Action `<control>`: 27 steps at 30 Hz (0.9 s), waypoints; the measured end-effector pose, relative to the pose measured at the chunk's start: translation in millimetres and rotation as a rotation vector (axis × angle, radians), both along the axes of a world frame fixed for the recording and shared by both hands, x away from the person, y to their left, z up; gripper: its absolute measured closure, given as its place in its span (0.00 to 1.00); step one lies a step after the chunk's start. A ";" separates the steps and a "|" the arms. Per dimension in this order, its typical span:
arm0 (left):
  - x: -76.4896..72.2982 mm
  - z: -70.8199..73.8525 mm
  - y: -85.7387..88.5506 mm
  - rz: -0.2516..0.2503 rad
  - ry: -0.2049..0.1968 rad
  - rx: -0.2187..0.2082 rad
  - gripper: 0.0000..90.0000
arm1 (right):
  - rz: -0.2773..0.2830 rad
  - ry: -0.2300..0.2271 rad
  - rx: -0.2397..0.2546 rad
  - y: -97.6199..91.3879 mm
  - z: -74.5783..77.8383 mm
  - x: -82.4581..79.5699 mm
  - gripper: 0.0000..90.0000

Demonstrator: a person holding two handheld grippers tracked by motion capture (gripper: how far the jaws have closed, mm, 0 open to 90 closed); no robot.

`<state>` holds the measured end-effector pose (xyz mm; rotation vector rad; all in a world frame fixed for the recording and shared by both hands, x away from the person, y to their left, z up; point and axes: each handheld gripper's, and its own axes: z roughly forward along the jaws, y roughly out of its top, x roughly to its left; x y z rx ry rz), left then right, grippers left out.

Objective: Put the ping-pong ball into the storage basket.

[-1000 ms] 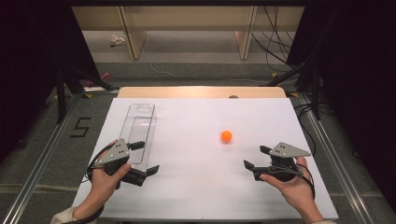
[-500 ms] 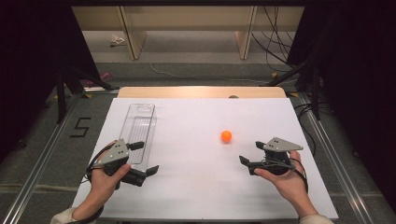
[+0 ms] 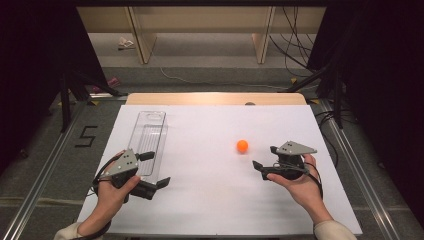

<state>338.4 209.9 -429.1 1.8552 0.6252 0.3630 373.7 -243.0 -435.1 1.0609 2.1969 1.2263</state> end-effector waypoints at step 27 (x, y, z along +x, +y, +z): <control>0.0 0.2 -0.2 -0.002 -0.005 -0.002 0.00 | -0.018 0.025 -0.041 20.9 -11.8 41.7 0.18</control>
